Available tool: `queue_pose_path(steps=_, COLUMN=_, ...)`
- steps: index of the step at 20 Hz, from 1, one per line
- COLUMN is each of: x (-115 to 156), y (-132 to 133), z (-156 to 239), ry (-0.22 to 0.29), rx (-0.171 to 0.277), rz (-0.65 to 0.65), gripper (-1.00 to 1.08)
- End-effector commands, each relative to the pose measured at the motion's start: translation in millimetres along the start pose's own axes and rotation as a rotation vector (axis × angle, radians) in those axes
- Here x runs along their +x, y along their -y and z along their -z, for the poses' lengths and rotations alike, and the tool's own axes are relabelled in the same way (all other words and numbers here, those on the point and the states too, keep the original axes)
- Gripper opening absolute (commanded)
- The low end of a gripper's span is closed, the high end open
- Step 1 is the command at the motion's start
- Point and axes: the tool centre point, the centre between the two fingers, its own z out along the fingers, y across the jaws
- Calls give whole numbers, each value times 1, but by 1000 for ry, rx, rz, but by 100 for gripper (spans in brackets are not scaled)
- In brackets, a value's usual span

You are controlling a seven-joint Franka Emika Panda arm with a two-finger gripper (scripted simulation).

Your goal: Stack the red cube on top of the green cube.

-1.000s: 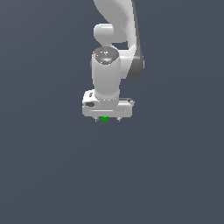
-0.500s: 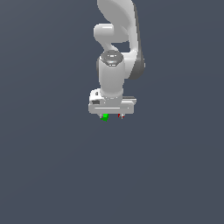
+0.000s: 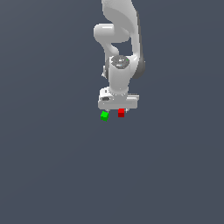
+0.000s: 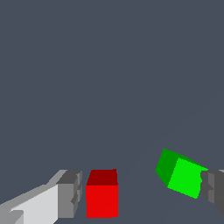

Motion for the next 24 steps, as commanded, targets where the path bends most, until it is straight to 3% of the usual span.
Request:
queue_pose_path(steps=1, x=-17, y=8, z=-11, ry=3, rx=1, rz=4, gripper=100)
queue_pose_path(steps=11, x=-60, y=29, z=-39, ry=13, rx=5, rz=16, gripper=100)
queue_pose_path(steps=24, x=-65, y=32, z=-55, ry=15, rx=5, rz=18, gripper=100)
